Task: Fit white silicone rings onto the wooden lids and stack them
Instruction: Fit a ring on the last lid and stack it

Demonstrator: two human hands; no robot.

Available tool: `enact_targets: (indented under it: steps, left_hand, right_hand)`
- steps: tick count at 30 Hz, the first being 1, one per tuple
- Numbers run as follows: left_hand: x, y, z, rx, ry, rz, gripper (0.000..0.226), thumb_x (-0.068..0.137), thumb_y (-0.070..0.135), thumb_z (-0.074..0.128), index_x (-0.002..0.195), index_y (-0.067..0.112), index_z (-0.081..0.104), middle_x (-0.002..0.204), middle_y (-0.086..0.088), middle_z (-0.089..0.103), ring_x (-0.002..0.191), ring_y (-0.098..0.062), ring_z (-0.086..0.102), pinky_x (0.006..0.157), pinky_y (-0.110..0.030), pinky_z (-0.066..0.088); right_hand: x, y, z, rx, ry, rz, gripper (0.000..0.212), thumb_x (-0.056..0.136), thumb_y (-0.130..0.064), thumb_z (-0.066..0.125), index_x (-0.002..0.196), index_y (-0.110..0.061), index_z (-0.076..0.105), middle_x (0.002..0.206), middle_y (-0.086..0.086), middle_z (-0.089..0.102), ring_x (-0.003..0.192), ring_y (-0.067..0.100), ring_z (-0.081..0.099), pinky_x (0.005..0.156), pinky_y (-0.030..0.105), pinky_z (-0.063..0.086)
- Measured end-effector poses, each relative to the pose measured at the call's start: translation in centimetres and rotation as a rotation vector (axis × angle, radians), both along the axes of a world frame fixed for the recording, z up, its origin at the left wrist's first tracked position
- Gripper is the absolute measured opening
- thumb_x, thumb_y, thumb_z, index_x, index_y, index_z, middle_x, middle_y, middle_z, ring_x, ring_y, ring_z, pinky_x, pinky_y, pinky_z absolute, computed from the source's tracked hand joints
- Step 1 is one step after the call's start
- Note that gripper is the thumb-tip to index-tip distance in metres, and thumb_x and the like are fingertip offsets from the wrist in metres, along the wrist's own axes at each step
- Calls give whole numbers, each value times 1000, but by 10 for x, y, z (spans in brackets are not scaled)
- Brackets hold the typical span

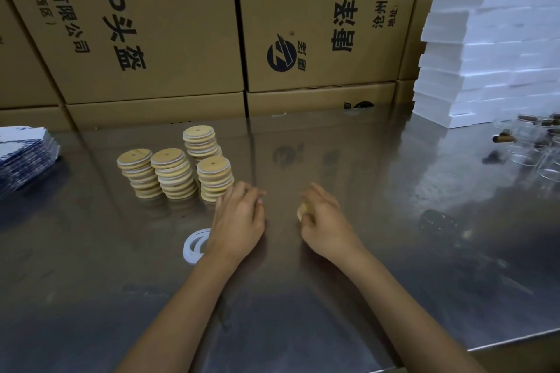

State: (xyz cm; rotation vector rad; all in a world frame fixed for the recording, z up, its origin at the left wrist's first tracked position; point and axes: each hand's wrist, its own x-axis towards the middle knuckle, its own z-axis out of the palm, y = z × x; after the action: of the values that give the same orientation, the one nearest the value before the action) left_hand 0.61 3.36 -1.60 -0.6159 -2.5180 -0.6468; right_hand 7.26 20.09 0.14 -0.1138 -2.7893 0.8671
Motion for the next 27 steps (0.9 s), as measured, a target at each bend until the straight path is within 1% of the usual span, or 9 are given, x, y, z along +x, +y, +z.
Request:
enact_targets:
  steps: [3,6,9,12,16,19,21,24,27]
  left_hand:
    - [-3,-1,-1,31,-11,-11,27,94,16,50,116,19,65,104,4,53,107,-17,49,85,-29,29]
    - [-6,-4,0,83,-12,9,28,93,15,51,116,20,65,105,5,54,109,-15,48,85,-27,27]
    - [-12,-11,3,117,-55,24,29,93,12,49,117,19,64,107,2,58,111,-18,50,91,-33,34]
    - [-17,-16,2,110,-170,24,32,93,13,49,121,18,64,113,-3,62,114,-23,52,97,-39,39]
    - [-24,-17,0,153,-329,-24,32,90,11,53,117,18,67,113,-2,67,113,-22,56,98,-36,43]
    - [-28,-18,6,492,-531,-91,33,86,-4,51,107,15,68,97,-3,70,95,-17,64,83,-22,51]
    - [-32,-20,9,662,-639,-87,29,87,-4,55,100,19,67,94,-3,69,90,-13,64,81,-18,50]
    - [-34,-23,12,787,-697,-114,23,85,0,67,98,19,68,93,-7,70,87,-15,66,81,-23,53]
    - [-29,-22,18,787,-679,-166,24,82,0,73,103,12,70,94,-8,71,82,-10,67,75,-19,54]
  right_hand:
    - [-12,-3,-2,-8,38,-57,57,92,-8,55,148,-11,44,159,8,35,150,24,24,121,26,14]
    - [-26,2,-4,-92,-98,-73,55,95,-22,62,148,-14,47,153,7,45,146,28,32,119,33,25]
    - [-39,2,-6,-107,-163,-60,37,93,-34,67,129,-24,65,139,2,59,136,25,46,114,36,34]
    - [-53,-6,-2,-115,-185,-56,21,88,-40,72,108,-38,67,129,-3,62,131,21,48,113,37,32]
    - [-73,-17,1,-340,-144,68,23,83,-17,79,93,-28,61,112,5,68,115,24,59,108,44,42]
    - [-77,-21,0,-544,-86,129,30,81,3,78,99,-13,61,97,6,64,94,18,60,83,21,50]
    - [-75,-24,-1,-662,-42,136,37,79,9,77,104,-10,58,96,5,62,85,16,59,72,16,47]
    - [-73,-23,0,-851,-59,170,48,79,15,73,115,-11,55,97,8,64,82,16,60,72,19,49]
    - [-70,-18,1,-888,-102,182,40,81,10,74,114,-10,65,101,8,71,88,14,65,78,20,51]
